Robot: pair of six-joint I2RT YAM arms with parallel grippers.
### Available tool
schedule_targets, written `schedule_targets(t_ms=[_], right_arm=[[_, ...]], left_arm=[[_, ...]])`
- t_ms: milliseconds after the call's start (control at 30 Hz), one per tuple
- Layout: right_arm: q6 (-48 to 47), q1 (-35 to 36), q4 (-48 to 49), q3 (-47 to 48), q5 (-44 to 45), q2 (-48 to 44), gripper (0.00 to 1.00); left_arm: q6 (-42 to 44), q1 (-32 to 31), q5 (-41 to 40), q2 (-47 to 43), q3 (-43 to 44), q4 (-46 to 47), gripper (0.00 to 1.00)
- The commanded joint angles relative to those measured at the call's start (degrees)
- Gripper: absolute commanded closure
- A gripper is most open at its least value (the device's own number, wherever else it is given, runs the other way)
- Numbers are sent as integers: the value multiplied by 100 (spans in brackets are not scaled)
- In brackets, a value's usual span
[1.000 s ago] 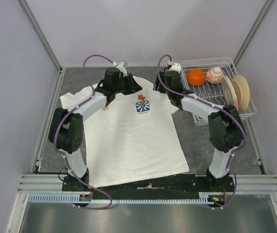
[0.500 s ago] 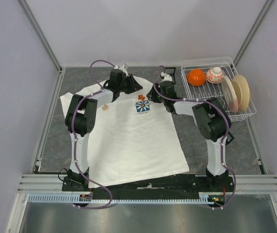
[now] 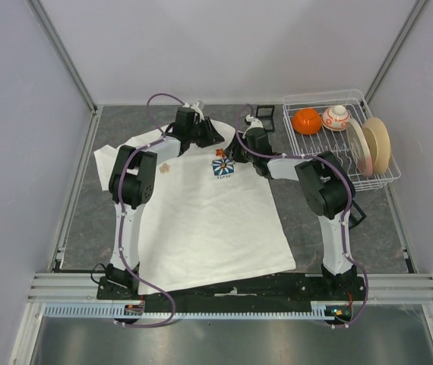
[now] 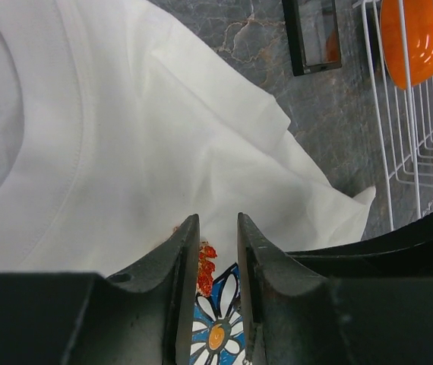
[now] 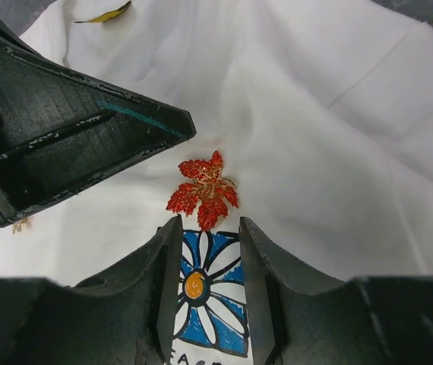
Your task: Remove the brooch from the garment
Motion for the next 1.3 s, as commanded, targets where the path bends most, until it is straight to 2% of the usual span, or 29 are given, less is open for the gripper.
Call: schedule_targets(t_ms=[0, 633, 1233, 1267], right_arm=[[51, 55, -4, 304, -36, 123, 56], [-28, 143, -146, 629, -142, 413, 53], [-89, 143, 452, 647, -511, 457, 52], [-89, 143, 470, 647, -520, 457, 51]], left_arm=[[334, 0, 259, 66, 296, -129, 67], [378, 131, 584, 242, 367, -472, 64], [378, 193, 804, 75, 95, -165, 53], [361, 184, 787, -4, -19, -104, 51]])
